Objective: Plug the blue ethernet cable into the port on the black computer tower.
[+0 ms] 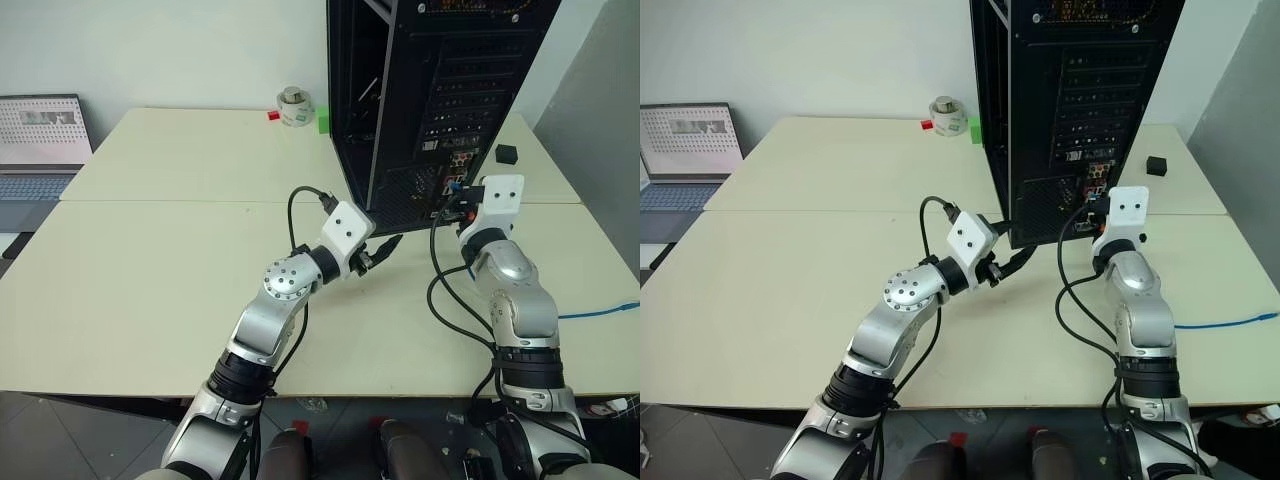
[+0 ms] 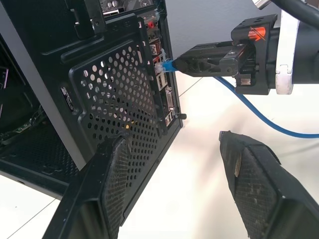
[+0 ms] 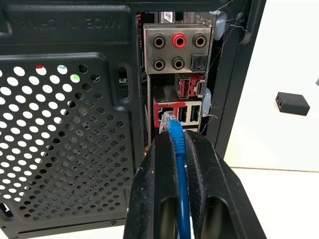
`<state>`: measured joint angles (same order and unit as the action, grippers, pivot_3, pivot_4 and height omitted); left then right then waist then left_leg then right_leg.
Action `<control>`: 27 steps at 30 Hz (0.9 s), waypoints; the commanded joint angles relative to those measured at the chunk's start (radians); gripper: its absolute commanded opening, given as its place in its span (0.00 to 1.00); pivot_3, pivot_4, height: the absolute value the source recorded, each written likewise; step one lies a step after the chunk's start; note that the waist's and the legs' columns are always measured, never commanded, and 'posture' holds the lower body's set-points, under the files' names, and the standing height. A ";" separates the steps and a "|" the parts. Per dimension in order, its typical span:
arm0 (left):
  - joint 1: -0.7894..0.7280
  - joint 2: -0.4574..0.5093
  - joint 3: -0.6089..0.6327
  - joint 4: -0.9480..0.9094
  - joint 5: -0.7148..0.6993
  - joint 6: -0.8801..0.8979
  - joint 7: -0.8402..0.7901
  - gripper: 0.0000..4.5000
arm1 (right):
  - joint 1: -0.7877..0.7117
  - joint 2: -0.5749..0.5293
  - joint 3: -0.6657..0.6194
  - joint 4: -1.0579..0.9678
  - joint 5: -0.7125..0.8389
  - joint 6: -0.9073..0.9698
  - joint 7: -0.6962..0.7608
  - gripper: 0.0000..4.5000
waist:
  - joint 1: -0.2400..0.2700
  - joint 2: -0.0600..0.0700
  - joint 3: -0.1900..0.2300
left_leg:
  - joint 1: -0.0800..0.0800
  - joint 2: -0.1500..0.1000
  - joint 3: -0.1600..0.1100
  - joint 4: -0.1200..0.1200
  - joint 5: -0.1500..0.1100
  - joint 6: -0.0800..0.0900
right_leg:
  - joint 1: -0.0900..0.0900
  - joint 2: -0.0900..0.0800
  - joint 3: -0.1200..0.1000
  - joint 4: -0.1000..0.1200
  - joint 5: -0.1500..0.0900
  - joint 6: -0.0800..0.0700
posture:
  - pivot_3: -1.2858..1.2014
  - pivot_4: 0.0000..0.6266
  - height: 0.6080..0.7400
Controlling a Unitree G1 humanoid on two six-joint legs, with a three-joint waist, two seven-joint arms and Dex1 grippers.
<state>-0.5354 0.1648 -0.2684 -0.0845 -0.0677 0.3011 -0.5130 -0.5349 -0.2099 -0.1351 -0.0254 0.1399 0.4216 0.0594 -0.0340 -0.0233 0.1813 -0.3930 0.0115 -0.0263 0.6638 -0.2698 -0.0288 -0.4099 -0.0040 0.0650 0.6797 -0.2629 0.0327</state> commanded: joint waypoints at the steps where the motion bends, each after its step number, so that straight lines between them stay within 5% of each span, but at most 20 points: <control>1: -0.007 -0.001 0.008 -0.038 -0.002 -0.004 0.000 0.66 | -0.040 0.004 -0.011 -0.040 0.005 -0.021 -0.006 0.00 | 0.000 0.000 0.000 | 0.000 0.000 0.000 0.000 0.000 0.000 | 0.000 0.000 0.000 0.000 0.000 0.000 | 0.52 0.24 1.00; 27: -0.005 -0.002 0.003 -0.045 -0.001 0.000 0.000 0.66 | -0.094 0.066 -0.032 0.055 0.005 -0.070 -0.065 0.00 | -0.002 0.000 0.000 | 0.000 0.000 0.000 0.000 0.000 0.000 | -0.001 0.000 0.000 0.000 0.000 0.000 | 0.52 0.24 1.00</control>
<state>-0.5350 0.1665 -0.2687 -0.0851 -0.0671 0.3029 -0.5131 -0.5803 -0.1468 -0.1573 0.0316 0.1410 0.3933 -0.0022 -0.0358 -0.0233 0.1813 -0.3932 0.0116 -0.0259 0.6637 -0.2698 -0.0288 -0.4106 -0.0040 0.0654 0.6798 -0.2629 0.0327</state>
